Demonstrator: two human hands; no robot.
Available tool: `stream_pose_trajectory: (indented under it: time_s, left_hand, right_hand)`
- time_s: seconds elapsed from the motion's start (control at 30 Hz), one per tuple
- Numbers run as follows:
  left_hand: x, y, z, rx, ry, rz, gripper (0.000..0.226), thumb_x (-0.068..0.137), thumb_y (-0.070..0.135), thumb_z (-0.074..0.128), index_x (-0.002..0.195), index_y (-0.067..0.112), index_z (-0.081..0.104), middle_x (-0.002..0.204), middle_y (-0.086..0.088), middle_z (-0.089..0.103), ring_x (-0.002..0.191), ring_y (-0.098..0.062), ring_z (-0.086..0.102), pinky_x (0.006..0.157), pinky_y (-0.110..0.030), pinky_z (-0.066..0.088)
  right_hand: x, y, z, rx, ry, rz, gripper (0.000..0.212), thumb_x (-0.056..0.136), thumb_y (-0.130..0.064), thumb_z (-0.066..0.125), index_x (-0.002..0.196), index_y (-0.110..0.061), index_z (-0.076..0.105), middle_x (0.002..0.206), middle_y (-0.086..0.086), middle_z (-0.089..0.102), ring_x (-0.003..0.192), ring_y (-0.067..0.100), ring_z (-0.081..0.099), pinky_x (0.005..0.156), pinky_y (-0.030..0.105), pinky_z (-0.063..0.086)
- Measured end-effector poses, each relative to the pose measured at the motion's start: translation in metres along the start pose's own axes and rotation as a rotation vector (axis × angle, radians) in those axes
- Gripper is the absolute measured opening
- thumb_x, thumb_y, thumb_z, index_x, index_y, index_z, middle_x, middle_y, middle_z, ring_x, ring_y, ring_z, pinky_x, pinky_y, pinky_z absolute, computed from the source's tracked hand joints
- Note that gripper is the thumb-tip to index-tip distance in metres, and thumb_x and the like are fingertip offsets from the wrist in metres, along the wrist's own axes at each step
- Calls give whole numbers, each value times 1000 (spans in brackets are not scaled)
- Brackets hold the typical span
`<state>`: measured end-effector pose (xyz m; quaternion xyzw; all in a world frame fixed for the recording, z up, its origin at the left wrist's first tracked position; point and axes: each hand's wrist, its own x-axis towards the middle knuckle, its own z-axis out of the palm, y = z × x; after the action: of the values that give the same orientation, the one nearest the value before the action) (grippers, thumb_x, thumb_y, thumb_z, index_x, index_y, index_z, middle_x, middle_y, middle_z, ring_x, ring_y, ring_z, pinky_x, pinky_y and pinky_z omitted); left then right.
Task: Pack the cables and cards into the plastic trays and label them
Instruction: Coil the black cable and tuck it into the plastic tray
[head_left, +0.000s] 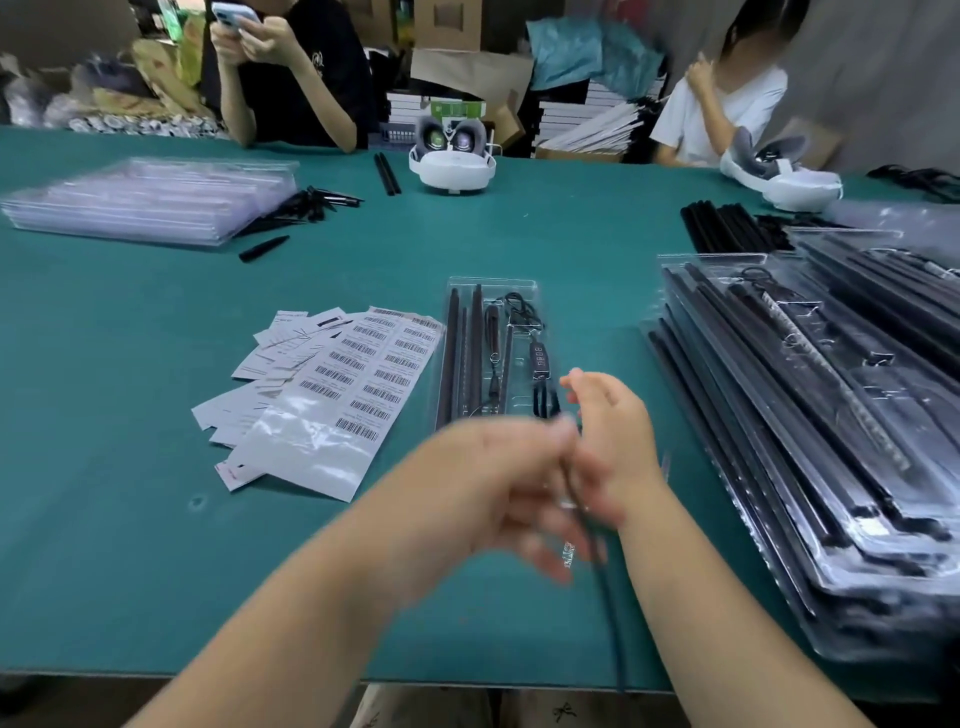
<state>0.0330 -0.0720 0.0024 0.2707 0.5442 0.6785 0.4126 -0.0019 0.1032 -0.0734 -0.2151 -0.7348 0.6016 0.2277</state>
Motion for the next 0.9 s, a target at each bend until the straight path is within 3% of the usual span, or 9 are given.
stream_pose_trajectory:
  time_s: [0.1, 0.2, 0.37, 0.43, 0.53, 0.6, 0.67, 0.8, 0.9]
  left_hand:
    - [49, 18, -27, -228, 183, -47, 25, 83, 36, 59, 77, 17, 74, 76, -1, 72, 56, -13, 66, 45, -21, 52]
    - [78, 14, -51, -260, 351, -76, 20, 94, 25, 52, 94, 12, 67, 78, -1, 73, 56, -12, 66, 45, -20, 52]
    - [87, -18, -69, -45, 506, -71, 13, 92, 16, 58, 102, 13, 66, 77, -2, 72, 50, -12, 62, 42, -19, 48]
    - [81, -25, -79, 335, 592, 46, 17, 87, 13, 62, 100, 22, 67, 72, 6, 69, 49, -7, 58, 43, -18, 45]
    - [70, -22, -90, 1031, 470, 227, 37, 80, 13, 59, 89, 48, 65, 85, 16, 64, 70, 5, 55, 66, -12, 41]
    - [67, -22, -93, 1172, 308, 191, 49, 78, 7, 56, 94, 52, 64, 113, 15, 56, 95, 8, 48, 86, -14, 36]
    - [69, -25, -95, 1275, 264, 138, 51, 77, 2, 56, 102, 45, 68, 128, 8, 51, 116, -7, 42, 101, -24, 30]
    - [74, -28, -99, 1252, 353, 213, 26, 80, 10, 69, 97, 28, 75, 118, 5, 60, 108, -10, 50, 93, -18, 35]
    - [77, -30, -102, 1221, 405, 195, 23, 81, 16, 72, 98, 31, 75, 109, 11, 63, 95, -3, 52, 79, -9, 36]
  right_hand:
    - [-4, -9, -2, 245, -47, 42, 28, 97, -23, 48, 80, -14, 69, 81, 6, 67, 72, 6, 59, 68, 19, 46]
    - [-3, -7, -5, 115, -126, -13, 26, 96, -19, 48, 91, -13, 72, 83, -4, 68, 67, -8, 55, 64, 6, 41]
    - [0, -1, 2, -39, -116, -46, 17, 91, -12, 55, 97, -26, 64, 96, -12, 64, 88, -3, 57, 71, 3, 39]
    - [2, 1, 4, -165, -126, -77, 21, 89, -15, 57, 87, -35, 61, 99, -13, 61, 95, 5, 55, 81, 15, 41]
    - [3, 0, 3, -217, -136, -92, 26, 89, -19, 57, 78, -42, 59, 97, -15, 57, 97, 8, 52, 82, 22, 40]
    - [3, 0, 1, -202, -138, -82, 24, 90, -19, 55, 79, -39, 62, 96, -11, 60, 88, 5, 53, 73, 20, 39]
    - [3, -2, -1, -177, -134, -78, 20, 90, -18, 56, 81, -33, 64, 89, -8, 62, 74, 1, 51, 66, 20, 37]
    - [8, -6, -12, -332, -104, -46, 7, 87, -29, 58, 85, -30, 64, 94, -5, 63, 81, 7, 56, 66, 22, 40]
    - [9, -2, -24, -619, -202, 69, 22, 84, -45, 58, 100, -31, 58, 90, -7, 63, 83, 14, 59, 74, 31, 47]
